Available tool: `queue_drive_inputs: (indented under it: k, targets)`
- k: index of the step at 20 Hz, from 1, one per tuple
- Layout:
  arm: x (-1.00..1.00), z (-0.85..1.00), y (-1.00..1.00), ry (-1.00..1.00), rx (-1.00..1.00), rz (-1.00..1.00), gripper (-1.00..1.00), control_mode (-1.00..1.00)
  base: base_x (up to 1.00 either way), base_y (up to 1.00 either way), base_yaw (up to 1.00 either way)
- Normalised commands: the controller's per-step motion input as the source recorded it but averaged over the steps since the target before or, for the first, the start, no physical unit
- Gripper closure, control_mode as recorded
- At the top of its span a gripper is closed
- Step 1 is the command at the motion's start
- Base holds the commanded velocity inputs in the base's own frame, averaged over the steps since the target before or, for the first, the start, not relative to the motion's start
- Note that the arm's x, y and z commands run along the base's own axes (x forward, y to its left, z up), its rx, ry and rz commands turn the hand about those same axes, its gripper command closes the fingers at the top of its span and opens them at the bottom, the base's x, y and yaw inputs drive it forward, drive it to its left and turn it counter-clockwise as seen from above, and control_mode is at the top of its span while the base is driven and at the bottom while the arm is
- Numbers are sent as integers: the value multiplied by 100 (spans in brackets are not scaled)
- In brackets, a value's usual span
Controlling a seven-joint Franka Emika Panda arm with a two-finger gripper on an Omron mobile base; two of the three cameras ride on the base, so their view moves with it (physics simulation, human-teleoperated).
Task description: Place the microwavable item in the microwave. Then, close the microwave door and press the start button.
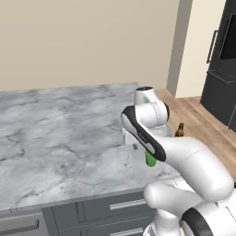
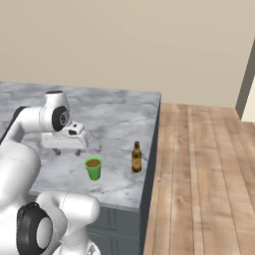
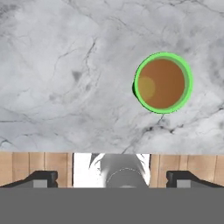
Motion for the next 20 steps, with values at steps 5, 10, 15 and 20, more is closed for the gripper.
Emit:
queue_drive_inputs:
  k: [5, 10, 15, 20]
  targets:
    - [0, -29, -13, 4, 0, -2, -100, -100, 0, 0, 0]
    - [41, -11, -2, 1, 0, 0, -100, -100, 0, 0, 0]
    - [37, -10, 0, 0, 0, 0, -100, -100, 0, 0, 0]
    - [35, -30, -2, 1, 0, 0, -100, -100, 0, 0, 0]
